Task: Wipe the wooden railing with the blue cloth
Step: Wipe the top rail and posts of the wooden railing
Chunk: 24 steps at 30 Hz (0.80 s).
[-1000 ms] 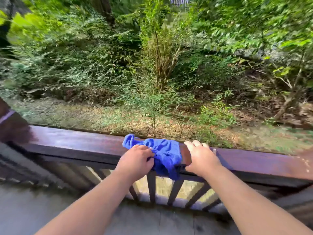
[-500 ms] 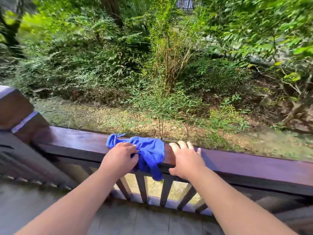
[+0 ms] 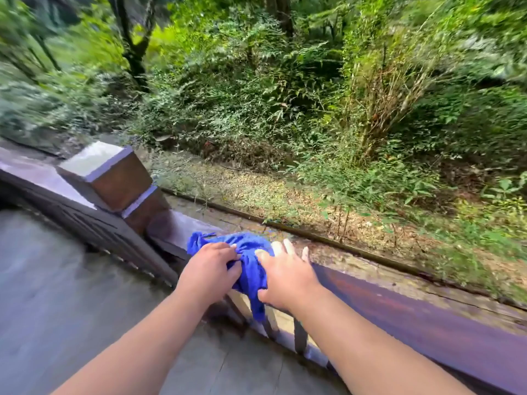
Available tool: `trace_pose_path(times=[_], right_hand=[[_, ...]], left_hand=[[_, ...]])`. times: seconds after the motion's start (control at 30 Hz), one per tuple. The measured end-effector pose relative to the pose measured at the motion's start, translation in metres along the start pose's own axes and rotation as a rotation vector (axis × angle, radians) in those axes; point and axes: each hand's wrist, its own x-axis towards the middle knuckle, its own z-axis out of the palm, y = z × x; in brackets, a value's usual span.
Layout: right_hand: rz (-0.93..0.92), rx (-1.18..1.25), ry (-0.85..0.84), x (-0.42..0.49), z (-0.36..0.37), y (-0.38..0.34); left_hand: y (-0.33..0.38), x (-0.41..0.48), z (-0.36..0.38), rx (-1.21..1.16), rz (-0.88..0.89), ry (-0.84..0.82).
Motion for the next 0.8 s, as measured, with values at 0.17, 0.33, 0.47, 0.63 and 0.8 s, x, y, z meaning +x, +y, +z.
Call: trace_pose_path(times=[0.17, 0.33, 0.47, 0.63, 0.8], right_hand=[[-0.010, 0.029, -0.030, 0.027, -0.004, -0.025], [0.071, -0.011, -0.046, 0.040, -0.005, -0.046], [0.123, -0.061, 0.010, 0.042, -0.004, -0.081], [0.102, 0.017, 0.111, 0.050, 0.005, -0.192], [0.057, 0.124, 0.087, 0.096, 0.009, -0.315]], left_hand=[[-0.043, 0.003, -0.011, -0.031, -0.019, -0.042], [-0.077, 0.014, -0.021, -0.057, 0.098, -0.134], [-0.101, 0.011, -0.039, -0.027, 0.169, -0.179], [-0.199, -0.042, -0.085, -0.269, 0.005, -0.061], [-0.316, -0.074, -0.139, -0.330, -0.187, 0.003]])
